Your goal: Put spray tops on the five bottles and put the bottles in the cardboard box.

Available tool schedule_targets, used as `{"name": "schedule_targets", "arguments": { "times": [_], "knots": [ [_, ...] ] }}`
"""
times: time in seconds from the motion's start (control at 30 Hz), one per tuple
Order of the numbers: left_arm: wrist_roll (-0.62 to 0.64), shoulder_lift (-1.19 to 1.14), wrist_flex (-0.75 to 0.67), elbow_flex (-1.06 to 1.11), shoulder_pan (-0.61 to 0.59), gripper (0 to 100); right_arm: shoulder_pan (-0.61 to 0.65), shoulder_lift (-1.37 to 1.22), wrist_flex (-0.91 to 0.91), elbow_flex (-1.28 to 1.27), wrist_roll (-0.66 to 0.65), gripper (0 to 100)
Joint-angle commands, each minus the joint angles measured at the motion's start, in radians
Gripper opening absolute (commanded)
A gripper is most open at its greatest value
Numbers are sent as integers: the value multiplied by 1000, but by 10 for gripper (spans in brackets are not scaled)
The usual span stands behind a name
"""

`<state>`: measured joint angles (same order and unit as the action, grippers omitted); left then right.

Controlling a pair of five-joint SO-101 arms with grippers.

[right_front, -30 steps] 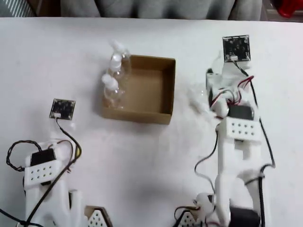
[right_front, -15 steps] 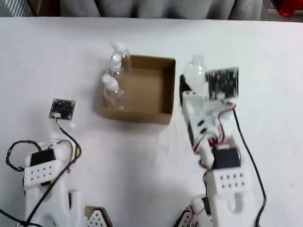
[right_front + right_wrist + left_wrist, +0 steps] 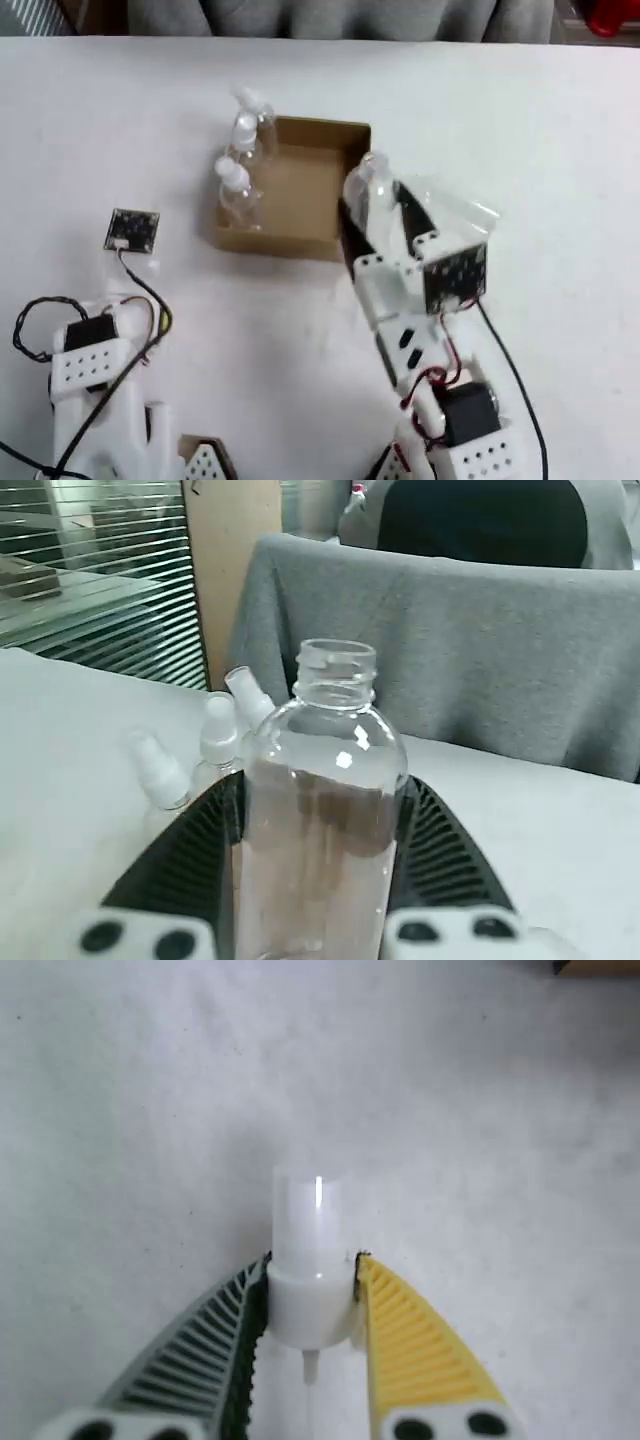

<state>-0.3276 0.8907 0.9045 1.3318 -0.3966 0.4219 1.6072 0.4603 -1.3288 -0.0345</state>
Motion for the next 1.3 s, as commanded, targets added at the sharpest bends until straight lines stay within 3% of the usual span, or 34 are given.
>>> {"name": "schedule_targets", "arguments": {
  "times": [0.0,0.37,0.53,0.7,1.03,1.27],
  "knots": [
    [6,27,-18,-5,-12,20,51,96,-54,-48,3,15],
    [11,27,-25,-5,-13,20,206,194,-349,-351,8,15],
    [15,27,-26,-20,-13,20,274,196,-335,-362,8,15],
    [28,27,15,-169,-61,20,355,196,-277,-362,8,15],
    [379,27,198,-807,-84,20,414,196,-188,-362,8,15],
    [554,27,192,-1138,44,20,414,194,-160,-362,8,15]
  ]
}}
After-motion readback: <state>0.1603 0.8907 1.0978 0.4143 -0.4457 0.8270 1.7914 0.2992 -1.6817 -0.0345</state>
